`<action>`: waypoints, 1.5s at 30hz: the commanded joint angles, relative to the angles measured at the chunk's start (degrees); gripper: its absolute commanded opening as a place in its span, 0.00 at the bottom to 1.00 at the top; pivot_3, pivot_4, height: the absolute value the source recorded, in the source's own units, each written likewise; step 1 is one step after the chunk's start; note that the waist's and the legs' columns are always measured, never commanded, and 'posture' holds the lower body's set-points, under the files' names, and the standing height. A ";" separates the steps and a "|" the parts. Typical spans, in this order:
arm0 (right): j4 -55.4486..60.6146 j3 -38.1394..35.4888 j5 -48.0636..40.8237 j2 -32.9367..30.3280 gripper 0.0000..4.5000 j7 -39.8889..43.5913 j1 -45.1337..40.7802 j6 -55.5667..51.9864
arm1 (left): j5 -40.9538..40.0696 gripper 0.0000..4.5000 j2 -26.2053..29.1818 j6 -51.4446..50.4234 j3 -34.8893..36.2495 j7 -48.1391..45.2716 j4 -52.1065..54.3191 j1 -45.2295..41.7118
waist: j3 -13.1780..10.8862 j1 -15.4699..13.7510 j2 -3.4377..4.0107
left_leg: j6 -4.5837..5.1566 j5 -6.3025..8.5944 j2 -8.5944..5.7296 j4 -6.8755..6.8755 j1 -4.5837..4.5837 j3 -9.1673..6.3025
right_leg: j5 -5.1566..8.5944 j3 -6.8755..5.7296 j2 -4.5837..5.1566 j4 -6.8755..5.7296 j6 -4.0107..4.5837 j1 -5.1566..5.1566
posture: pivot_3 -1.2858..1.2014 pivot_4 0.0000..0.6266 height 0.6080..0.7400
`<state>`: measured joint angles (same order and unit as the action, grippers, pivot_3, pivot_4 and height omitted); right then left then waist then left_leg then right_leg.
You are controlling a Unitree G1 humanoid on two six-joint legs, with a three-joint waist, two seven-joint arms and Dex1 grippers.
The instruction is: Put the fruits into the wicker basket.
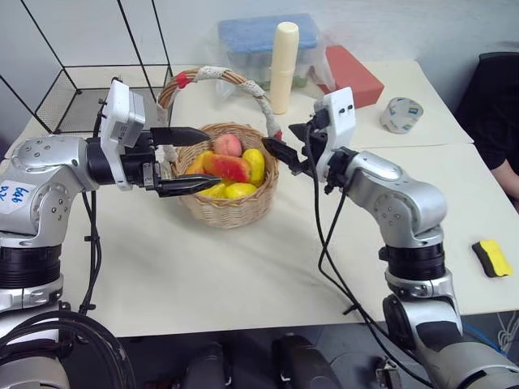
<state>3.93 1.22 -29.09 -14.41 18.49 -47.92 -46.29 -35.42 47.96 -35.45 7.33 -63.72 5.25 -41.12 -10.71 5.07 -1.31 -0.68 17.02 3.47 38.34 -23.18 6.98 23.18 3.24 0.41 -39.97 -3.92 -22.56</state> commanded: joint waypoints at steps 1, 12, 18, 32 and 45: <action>-1.50 1.15 2.90 1.25 0.81 1.07 -1.93 4.81 | 0.34 1.00 0.19 1.34 0.55 -0.13 0.02 -1.51 | 0.00 0.01 0.00 | 0.00 0.00 0.00 0.01 0.00 0.00 | 0.00 0.00 0.00 0.00 0.00 -0.01 | 0.52 0.24 1.00; 0.58 2.33 7.89 1.14 0.07 3.85 1.94 11.54 | -0.51 1.00 -0.51 1.02 0.29 -0.17 0.65 -1.65 | 0.00 -0.06 0.00 | 0.00 0.00 0.00 0.06 -0.01 -0.03 | 0.00 -0.02 0.00 -0.06 0.00 0.00 | 0.52 0.24 1.00; 10.55 -1.50 7.58 -4.20 0.04 4.91 7.12 11.09 | -1.40 1.00 -1.95 0.35 -0.14 -0.21 0.91 -2.99 | 0.00 -0.29 0.00 | 0.00 0.00 0.00 0.06 -0.04 -0.05 | 0.00 -0.03 0.01 -0.07 0.00 0.01 | 0.52 0.24 1.00; 21.67 -39.07 -2.40 -28.27 0.04 13.43 32.67 5.98 | -0.80 1.00 -4.69 1.24 -1.46 -2.30 -2.87 -4.58 | 0.00 -1.71 0.00 | 0.06 0.04 -0.04 0.20 -0.05 -0.04 | 0.00 0.02 -0.06 0.05 0.00 0.13 | 0.52 0.24 1.00; 15.20 -51.17 -6.01 -27.99 0.60 21.15 49.15 13.70 | 0.88 1.00 -6.22 3.37 -3.72 -5.70 -8.33 -7.64 | 0.01 -2.65 0.03 | 0.09 0.05 -0.05 0.40 -0.03 0.00 | 0.00 0.12 -0.12 -0.02 0.00 0.19 | 0.52 0.24 1.00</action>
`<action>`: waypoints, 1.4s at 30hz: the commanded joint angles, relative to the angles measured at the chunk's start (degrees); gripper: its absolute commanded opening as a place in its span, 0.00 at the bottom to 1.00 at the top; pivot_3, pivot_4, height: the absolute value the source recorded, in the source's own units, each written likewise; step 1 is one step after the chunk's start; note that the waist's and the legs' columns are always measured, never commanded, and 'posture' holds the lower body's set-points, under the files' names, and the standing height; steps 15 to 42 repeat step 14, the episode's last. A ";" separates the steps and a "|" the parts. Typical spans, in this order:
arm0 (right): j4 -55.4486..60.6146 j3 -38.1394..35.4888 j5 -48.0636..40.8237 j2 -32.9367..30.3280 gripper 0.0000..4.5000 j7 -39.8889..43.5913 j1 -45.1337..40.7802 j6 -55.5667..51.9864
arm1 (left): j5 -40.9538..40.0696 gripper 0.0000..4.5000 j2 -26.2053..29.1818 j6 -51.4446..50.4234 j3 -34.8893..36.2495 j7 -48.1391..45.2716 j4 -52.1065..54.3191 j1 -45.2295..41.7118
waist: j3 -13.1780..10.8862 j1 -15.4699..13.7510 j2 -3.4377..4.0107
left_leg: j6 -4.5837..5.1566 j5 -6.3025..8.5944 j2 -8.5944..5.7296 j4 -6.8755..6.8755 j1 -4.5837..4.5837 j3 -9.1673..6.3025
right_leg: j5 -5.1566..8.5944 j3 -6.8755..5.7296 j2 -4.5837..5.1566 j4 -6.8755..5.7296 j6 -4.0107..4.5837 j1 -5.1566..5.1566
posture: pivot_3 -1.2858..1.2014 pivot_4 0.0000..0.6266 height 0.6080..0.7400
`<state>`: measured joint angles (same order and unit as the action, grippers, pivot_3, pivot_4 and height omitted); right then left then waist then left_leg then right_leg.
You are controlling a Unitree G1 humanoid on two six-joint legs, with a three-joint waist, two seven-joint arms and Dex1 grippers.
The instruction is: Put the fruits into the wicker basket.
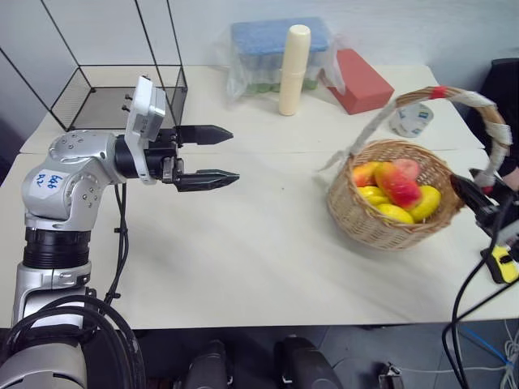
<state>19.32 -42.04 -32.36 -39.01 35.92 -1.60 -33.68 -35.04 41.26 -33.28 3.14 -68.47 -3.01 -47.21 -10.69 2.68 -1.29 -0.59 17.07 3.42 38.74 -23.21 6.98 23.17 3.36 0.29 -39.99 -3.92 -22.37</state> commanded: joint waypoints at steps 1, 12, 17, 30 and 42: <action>-0.31 -10.37 -4.64 -4.78 0.67 5.54 4.36 -0.11 | 0.58 1.00 0.50 1.36 0.48 -1.17 -0.28 -1.53 | 0.00 -0.42 0.01 | 0.01 0.01 -0.02 0.01 0.00 0.01 | 0.00 0.01 0.01 0.02 0.00 0.00 | 0.52 0.24 1.00; -14.13 -40.00 -17.49 -23.75 0.99 36.52 29.35 -20.05 | 1.81 1.00 0.62 2.97 0.03 -4.72 -2.58 -1.26 | -0.04 -0.77 -0.15 | 0.09 0.08 -0.04 -0.64 1.43 -0.06 | -0.02 0.04 -0.11 1.20 -0.04 1.82 | 0.52 0.24 1.00; -14.68 -40.04 -17.46 -24.14 0.99 36.84 29.34 -20.07 | 2.36 1.00 0.32 3.96 0.03 -4.89 -3.20 -1.50 | -0.04 -0.66 -0.15 | 0.11 0.14 -0.04 -0.74 1.72 -0.03 | -0.03 0.05 -0.10 1.41 -0.06 2.14 | 0.52 0.24 1.00; -14.68 -40.04 -17.46 -24.14 0.99 36.84 29.34 -20.07 | 2.36 1.00 0.32 3.96 0.03 -4.89 -3.20 -1.50 | -0.04 -0.66 -0.15 | 0.11 0.14 -0.04 -0.74 1.72 -0.03 | -0.03 0.05 -0.10 1.41 -0.06 2.14 | 0.52 0.24 1.00; -14.68 -40.04 -17.46 -24.14 0.99 36.84 29.34 -20.07 | 2.36 1.00 0.32 3.96 0.03 -4.89 -3.20 -1.50 | -0.04 -0.66 -0.15 | 0.11 0.14 -0.04 -0.74 1.72 -0.03 | -0.03 0.05 -0.10 1.41 -0.06 2.14 | 0.52 0.24 1.00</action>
